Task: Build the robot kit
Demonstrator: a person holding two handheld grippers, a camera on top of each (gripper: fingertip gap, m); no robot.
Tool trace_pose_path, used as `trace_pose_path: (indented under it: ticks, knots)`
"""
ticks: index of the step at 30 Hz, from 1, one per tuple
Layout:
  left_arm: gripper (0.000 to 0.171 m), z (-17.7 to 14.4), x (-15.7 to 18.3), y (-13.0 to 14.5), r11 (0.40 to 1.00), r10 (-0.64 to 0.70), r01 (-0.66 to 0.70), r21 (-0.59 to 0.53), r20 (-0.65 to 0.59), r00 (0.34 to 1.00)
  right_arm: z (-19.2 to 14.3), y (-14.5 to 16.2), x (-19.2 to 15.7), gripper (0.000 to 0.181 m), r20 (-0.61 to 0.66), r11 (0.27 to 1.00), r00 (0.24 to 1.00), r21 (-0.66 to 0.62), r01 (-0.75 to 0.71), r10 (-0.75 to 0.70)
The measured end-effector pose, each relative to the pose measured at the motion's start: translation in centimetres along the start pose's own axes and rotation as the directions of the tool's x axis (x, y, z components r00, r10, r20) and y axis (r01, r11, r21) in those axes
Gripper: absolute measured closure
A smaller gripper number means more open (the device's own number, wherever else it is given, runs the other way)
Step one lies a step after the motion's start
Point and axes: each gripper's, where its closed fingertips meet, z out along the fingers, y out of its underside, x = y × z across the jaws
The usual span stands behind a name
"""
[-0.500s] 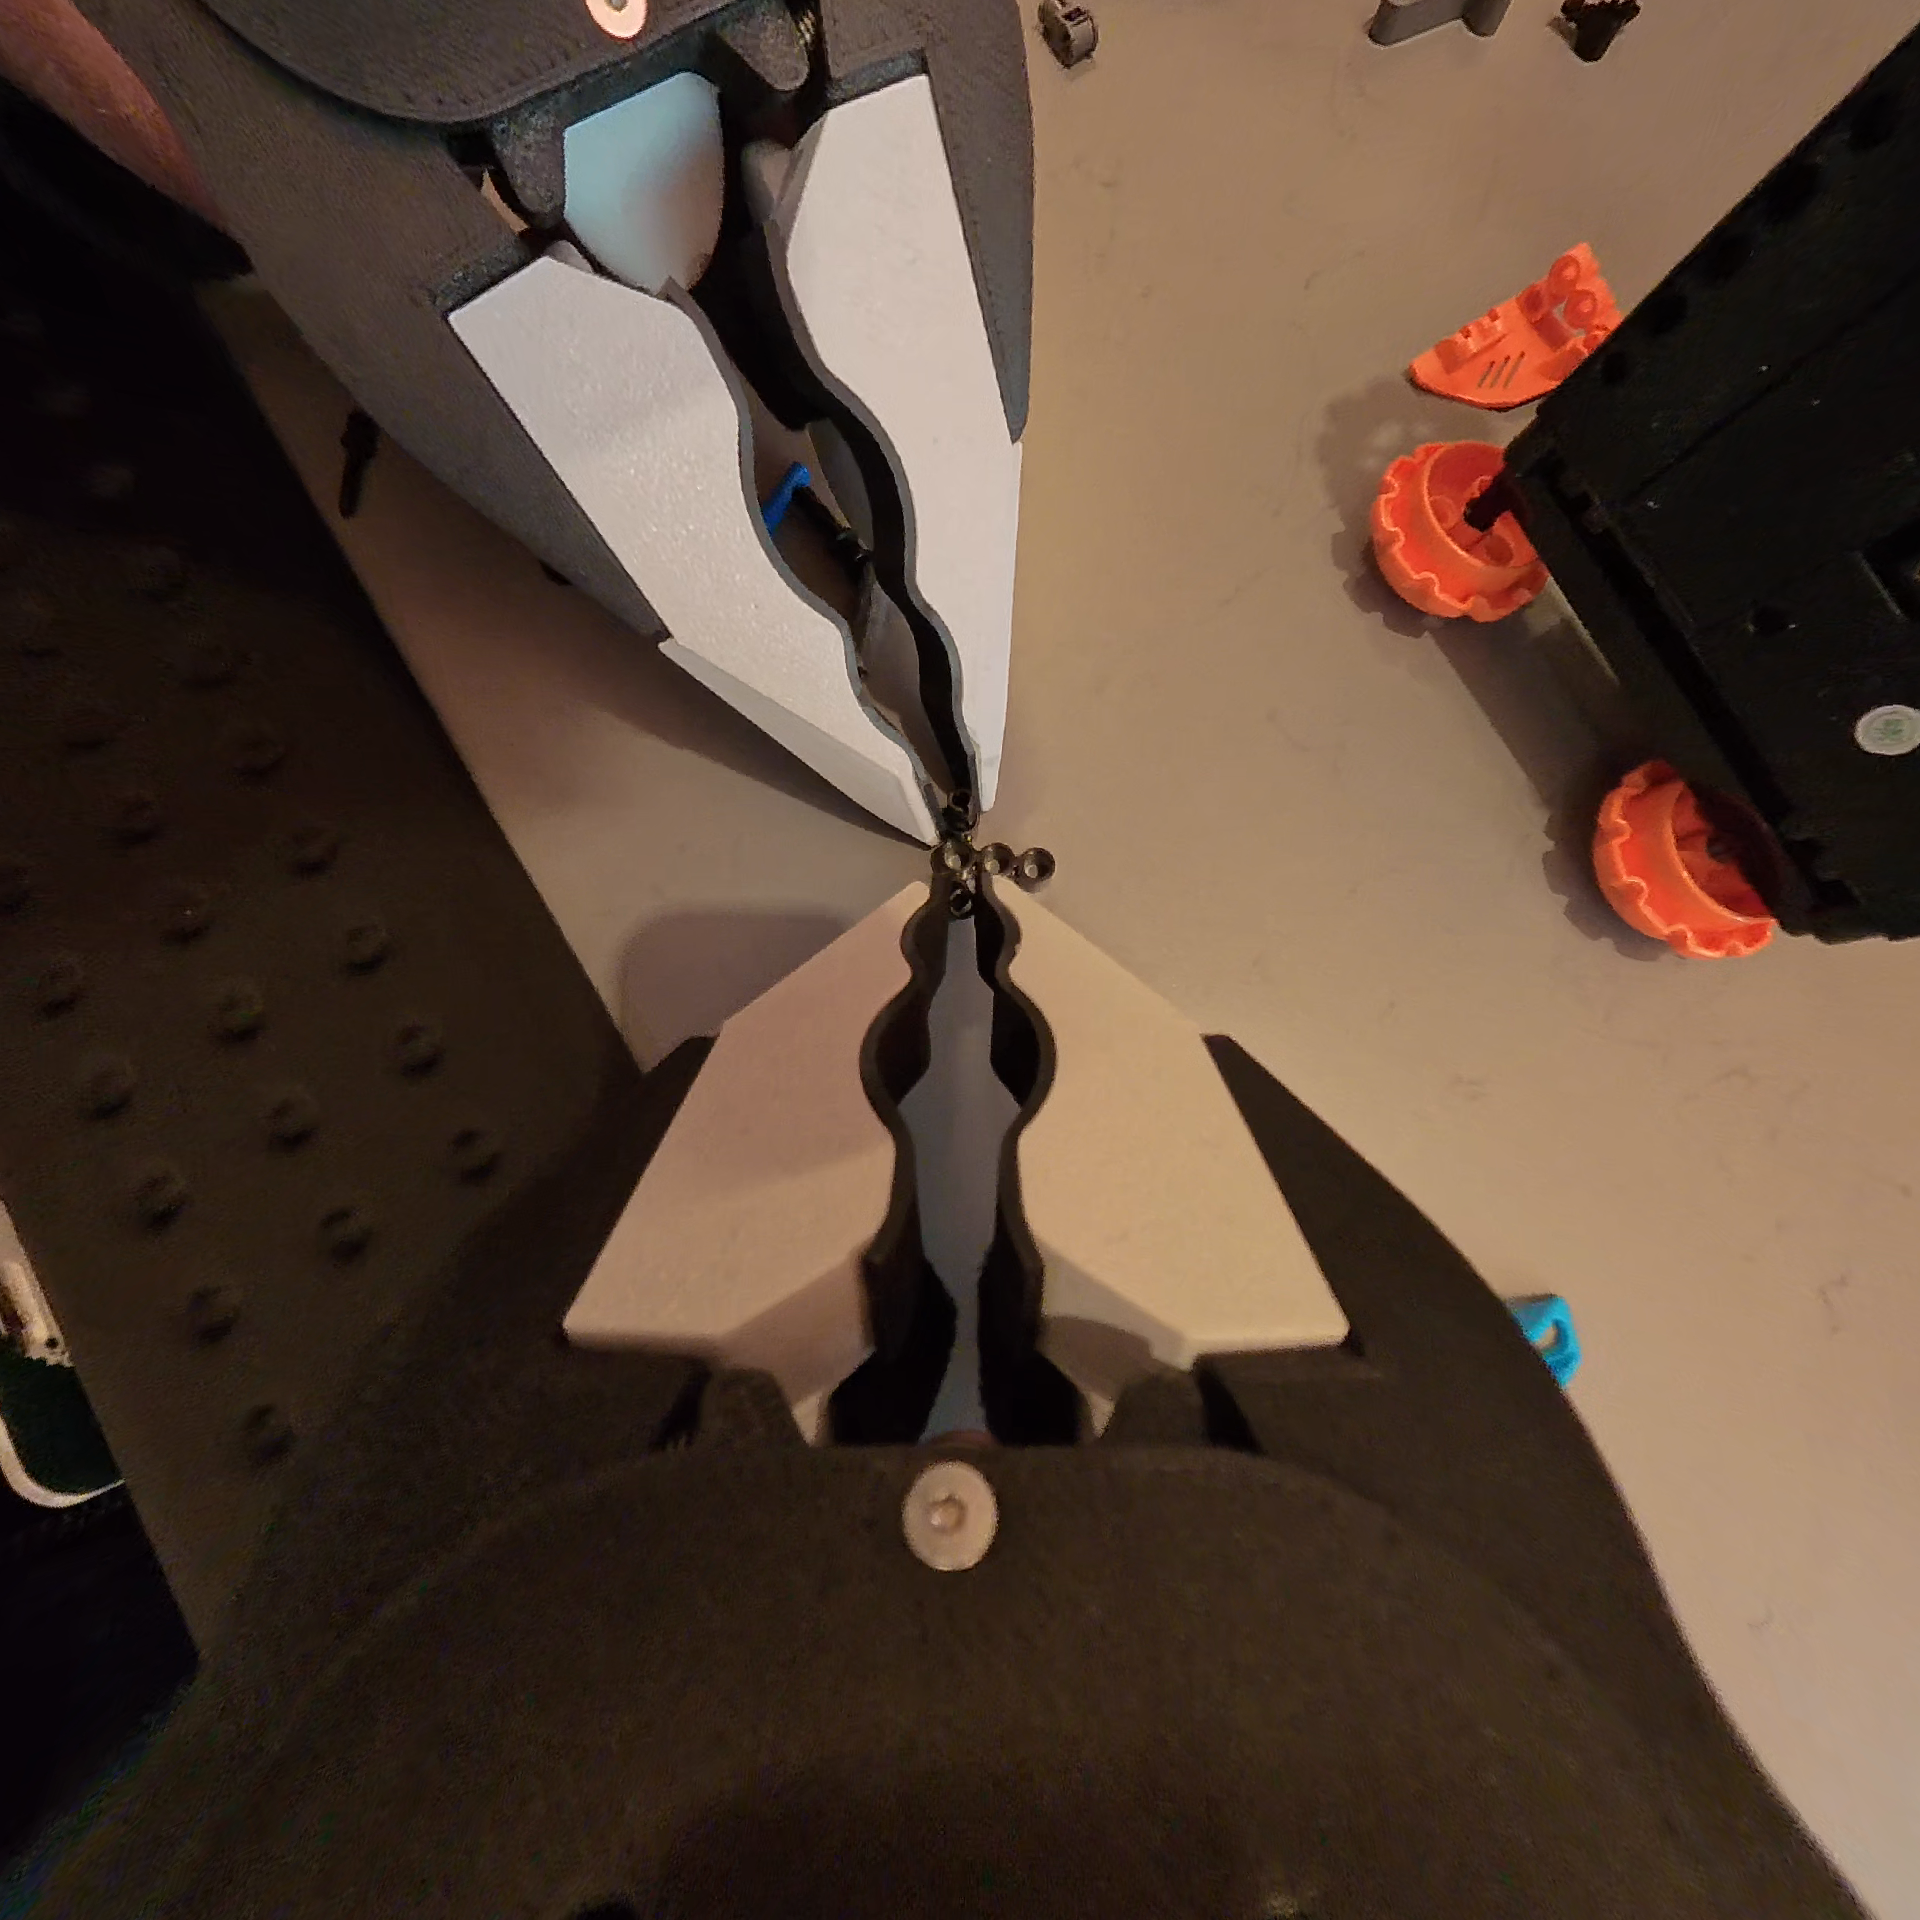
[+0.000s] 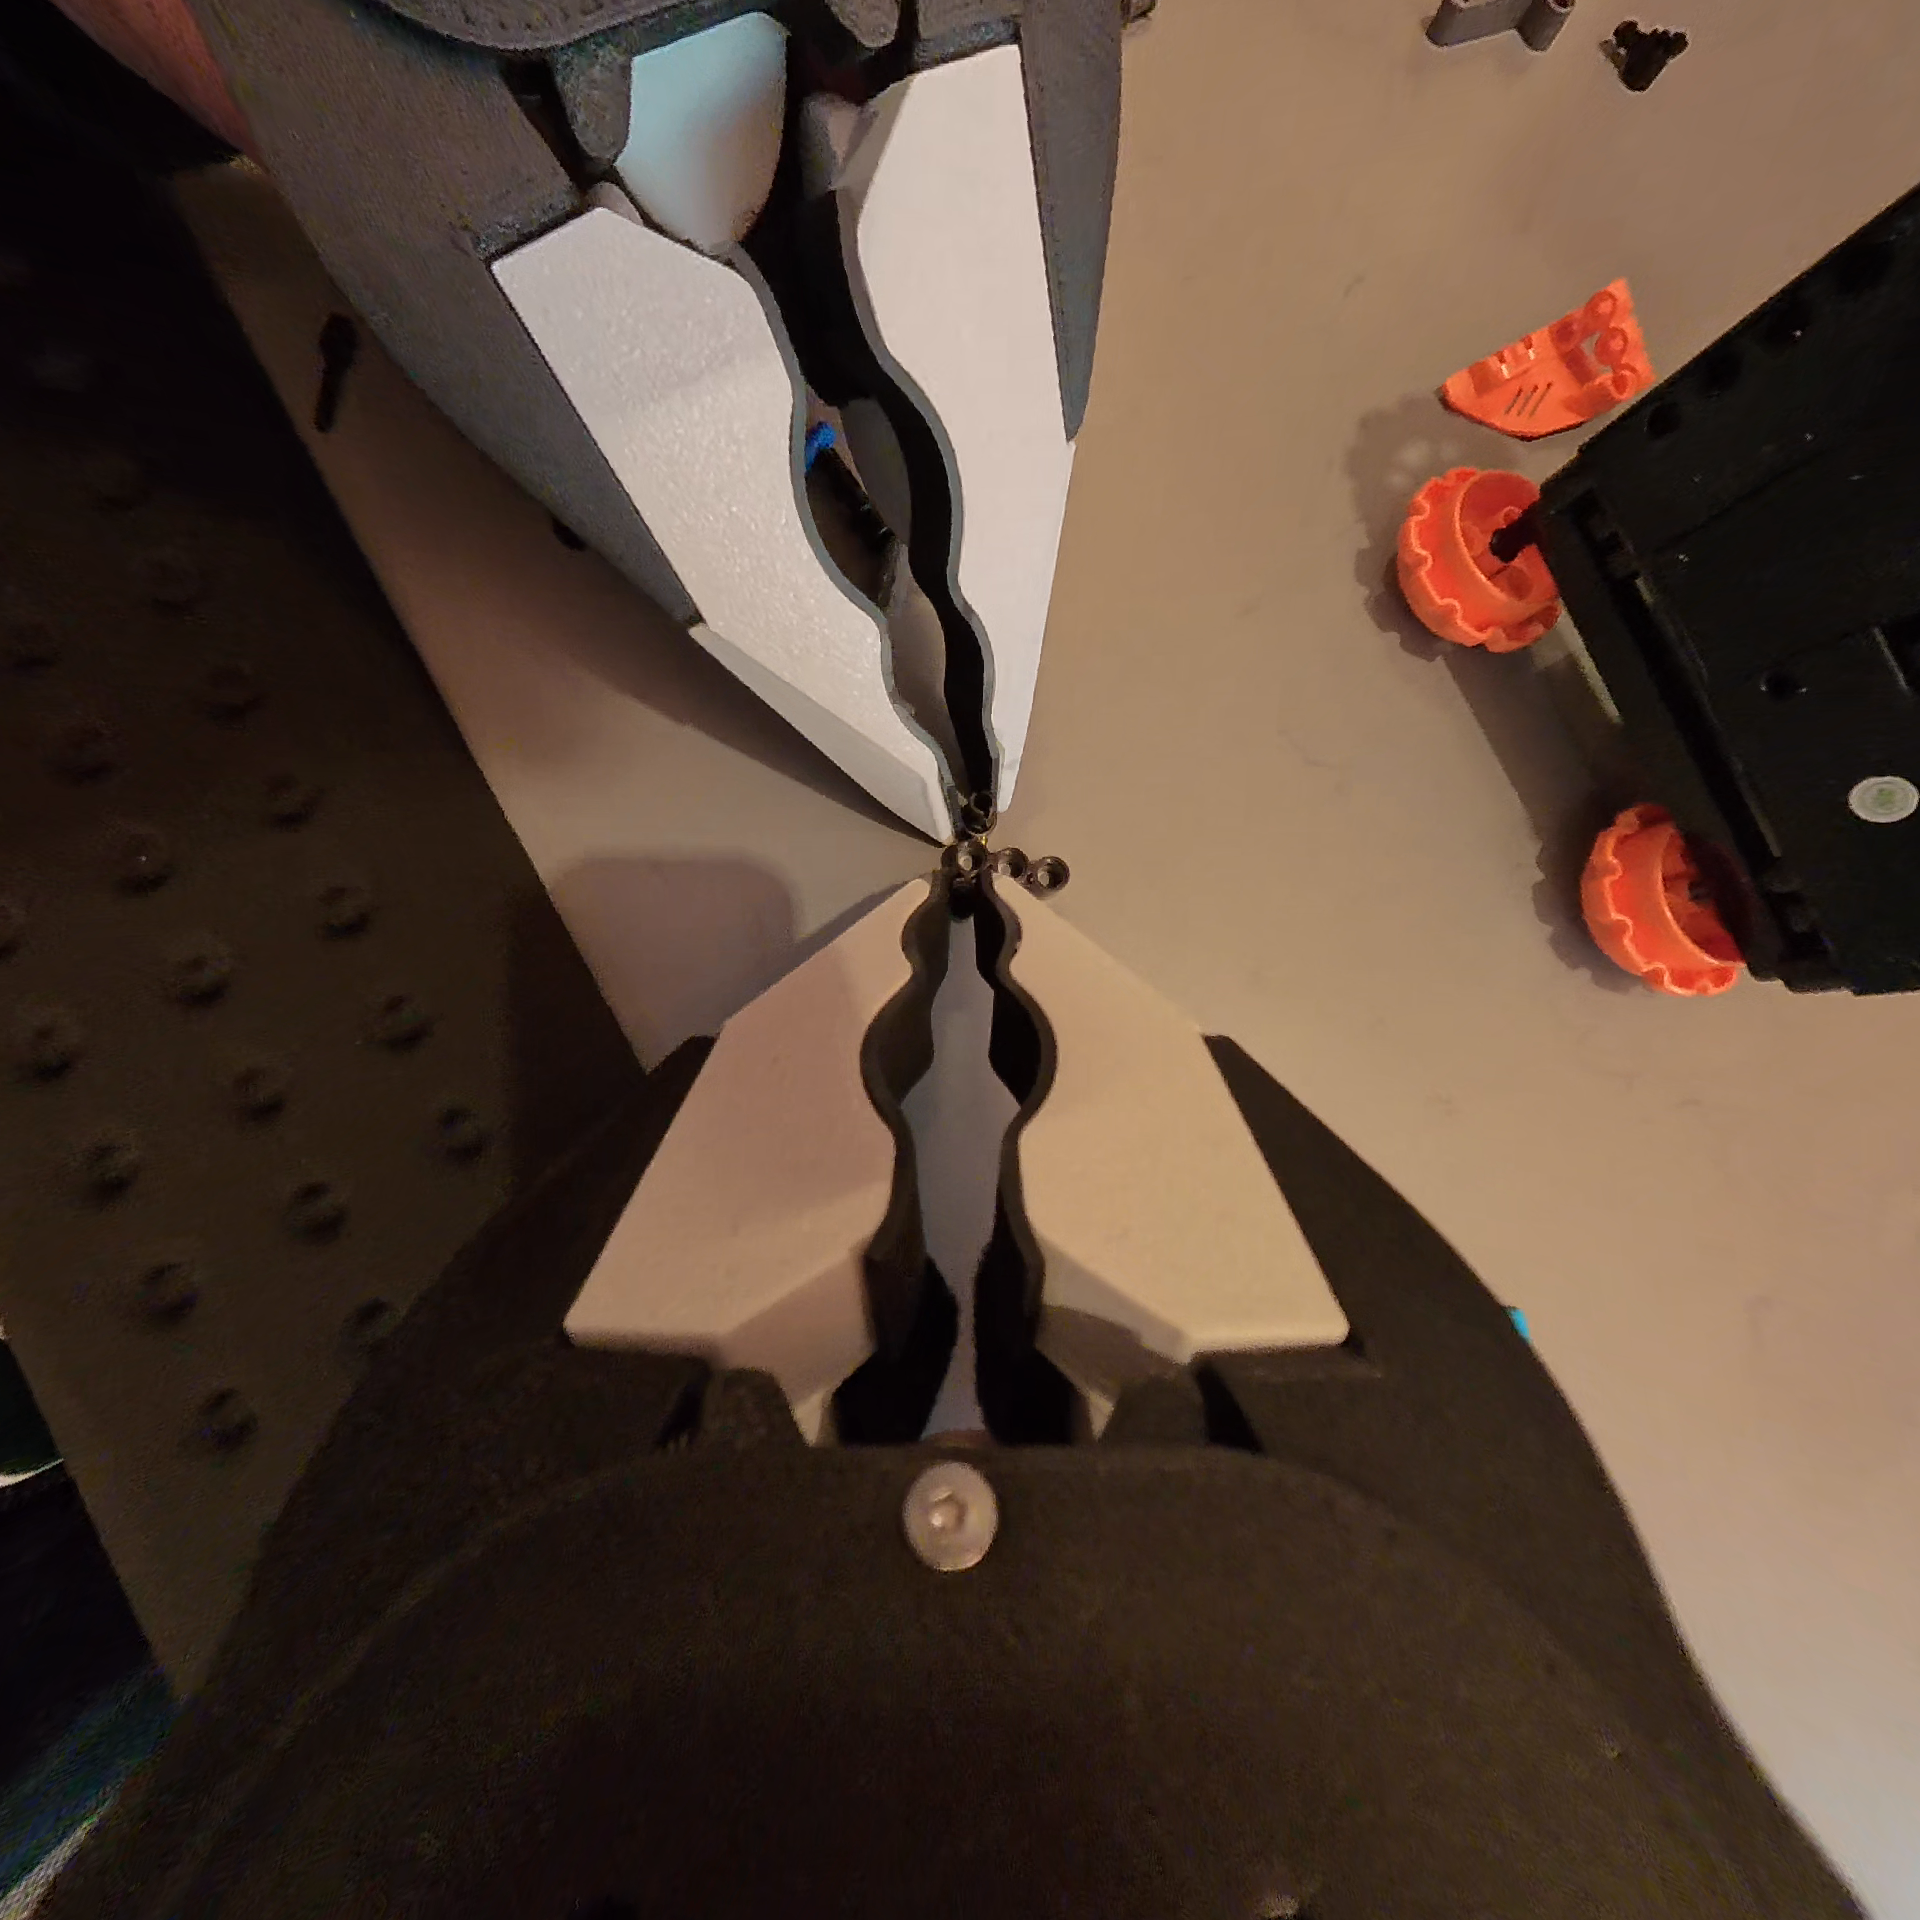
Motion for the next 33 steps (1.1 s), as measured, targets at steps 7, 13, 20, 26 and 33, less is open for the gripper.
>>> trace_pose_path:
  ticks: [7,13,20,26,33]
  knots:
    - [0.166,0.0,0.0,0.0,1.000,-0.003,0.003,0.000,0.002,1.000,0.3,0.0,0.0,0.180,0.021,0.999,1.000,-0.054,-0.009,0.010]
    - [0.166,0.0,-0.1,0.1,1.000,-0.005,0.005,0.001,0.004,1.000,0.4,0.0,-0.1,0.179,0.089,0.994,0.995,-0.099,-0.043,0.052]
    - [0.166,0.0,-0.1,0.0,1.000,-0.008,0.008,0.001,0.014,1.000,-0.8,-0.7,0.6,0.181,0.097,0.995,0.990,-0.026,-0.099,0.101]
    - [0.166,0.0,-0.1,0.0,1.000,-0.009,0.009,-0.001,0.012,1.000,-0.8,-0.7,0.3,0.181,0.117,0.997,0.990,-0.021,-0.075,0.077]
    - [0.166,0.0,-0.1,0.1,1.000,-0.008,0.008,-0.002,0.016,1.000,-0.7,-0.4,0.0,0.180,0.120,0.997,0.990,-0.039,-0.071,0.075]
